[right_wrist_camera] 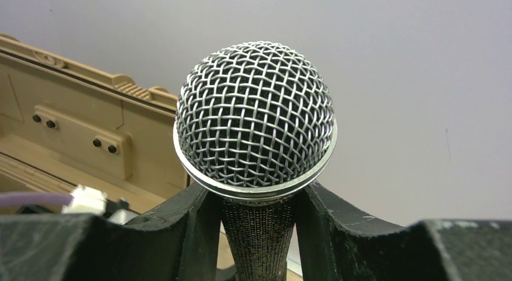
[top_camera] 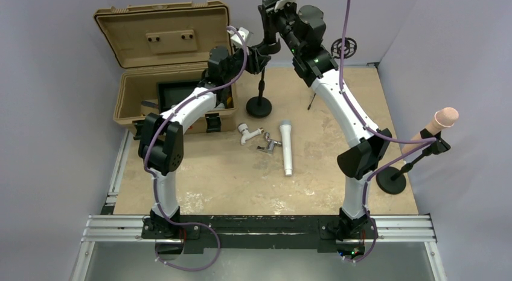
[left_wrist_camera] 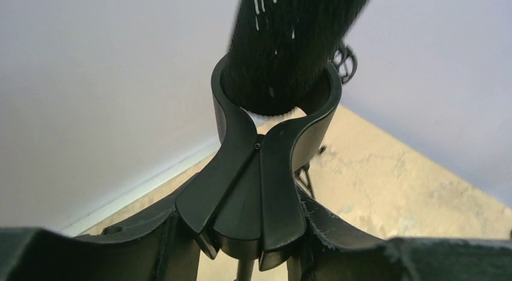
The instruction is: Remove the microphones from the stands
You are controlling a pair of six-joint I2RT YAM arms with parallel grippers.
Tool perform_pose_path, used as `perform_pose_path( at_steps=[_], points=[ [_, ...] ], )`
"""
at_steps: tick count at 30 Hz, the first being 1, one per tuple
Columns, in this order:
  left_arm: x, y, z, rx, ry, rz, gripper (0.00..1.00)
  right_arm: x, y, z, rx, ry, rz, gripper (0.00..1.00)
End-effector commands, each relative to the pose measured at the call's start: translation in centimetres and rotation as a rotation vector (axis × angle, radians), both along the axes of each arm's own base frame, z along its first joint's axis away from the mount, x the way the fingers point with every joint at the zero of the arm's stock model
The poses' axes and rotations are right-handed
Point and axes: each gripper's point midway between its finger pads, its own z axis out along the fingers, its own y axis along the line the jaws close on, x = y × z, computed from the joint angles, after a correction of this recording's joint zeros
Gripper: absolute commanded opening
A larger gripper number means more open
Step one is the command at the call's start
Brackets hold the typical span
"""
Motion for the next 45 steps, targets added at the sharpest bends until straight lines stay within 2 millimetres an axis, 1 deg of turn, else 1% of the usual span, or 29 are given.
perform_pose_path(
  at_steps=[1, 4, 5, 8, 9, 11, 13, 14, 15, 16, 17, 18, 21, 25, 26, 28, 32, 34, 37, 38, 41, 45],
  points=[
    [0.1, 0.0, 2.1, 0.018, -0.048, -0.005, 0.00, -2.9, -0.9, 7.6, 0.104, -0.174, 0.029, 0.00],
    [-0.1, 0.1, 0.8, 0.042, -0.029, -0.004, 0.00, -3.3, -1.1, 8.9, 0.121, -0.201, 0.028, 0.00],
    [-0.2, 0.1, 0.1, 0.051, -0.022, -0.004, 0.00, -3.4, -1.5, 9.5, 0.135, -0.208, 0.016, 0.00],
    [-0.5, 0.1, -1.0, 0.061, -0.024, -0.018, 0.00, -4.5, -3.4, 12.3, 0.206, -0.252, -0.041, 0.00],
    [-0.7, 0.1, -1.1, 0.054, -0.034, -0.025, 0.00, -4.9, -4.3, 13.3, 0.232, -0.267, -0.068, 0.00],
    [-1.0, 0.1, -1.0, 0.040, -0.047, -0.032, 0.00, -5.7, -5.8, 14.4, 0.267, -0.278, -0.117, 0.00],
    [-1.2, 0.1, -1.0, 0.032, -0.052, -0.035, 0.00, -5.9, -7.4, 14.1, 0.275, -0.259, -0.187, 0.00],
    [-1.4, 0.2, -0.9, 0.022, -0.057, -0.039, 0.01, -5.8, -8.1, 13.2, 0.270, -0.234, -0.223, 0.00],
    [-1.6, 0.3, -1.0, 0.014, -0.059, -0.038, 0.08, -5.6, -8.6, 12.1, 0.262, -0.202, -0.254, 0.00],
    [-1.7, 0.4, -1.0, 0.005, -0.058, -0.035, 0.18, -5.5, -9.1, 10.9, 0.255, -0.170, -0.273, 0.00],
    [-1.9, 0.6, -1.0, -0.003, -0.058, -0.032, 0.25, -5.3, -9.3, 9.1, 0.238, -0.132, -0.287, 0.00],
    [-2.1, 0.7, -1.1, -0.009, -0.056, -0.032, 0.31, -6.1, -9.8, 8.3, 0.237, -0.113, -0.293, 0.00],
    [-2.6, 1.0, -1.0, -0.026, -0.058, -0.027, 0.52, -6.3, -10.3, 3.0, 0.216, -0.002, -0.313, 0.00],
    [-3.2, 1.7, -0.7, -0.041, -0.055, -0.012, 0.73, -7.2, -10.3, -3.1, 0.232, 0.167, -0.306, 0.00],
    [-3.5, 1.8, -0.4, -0.046, -0.055, -0.011, 0.77, -7.4, -10.1, -5.0, 0.225, 0.223, -0.296, 0.00],
    [-3.8, 2.1, -0.2, -0.050, -0.046, -0.007, 0.87, -8.1, -10.0, -9.8, 0.196, 0.349, -0.301, 0.00],
    [-4.2, 3.1, 0.2, -0.059, 0.008, 0.013, 0.89, -10.2, -10.4, -17.4, 0.162, 0.563, -0.317, 0.00],
    [-4.7, 3.5, 1.0, -0.083, 0.027, 0.008, 0.92, -11.5, -10.8, -20.7, 0.148, 0.655, -0.324, 0.00],
    [-5.6, 4.1, 2.3, -0.107, 0.053, 0.010, 0.94, -13.0, -11.6, -25.1, 0.109, 0.781, -0.332, 0.00],
    [-5.9, 4.2, 2.8, -0.114, 0.071, 0.013, 0.95, -13.3, -12.0, -26.4, 0.098, 0.815, -0.333, 0.00],
    [-6.8, 4.7, 4.3, -0.159, 0.152, 0.020, 0.95, -13.8, -12.7, -29.3, 0.085, 0.876, -0.330, 0.00],
    [-9.3, 5.2, 5.9, -0.190, 0.241, 0.000, 0.95, -13.5, -14.6, -33.1, 0.031, 0.945, -0.378, 0.00]
  ],
)
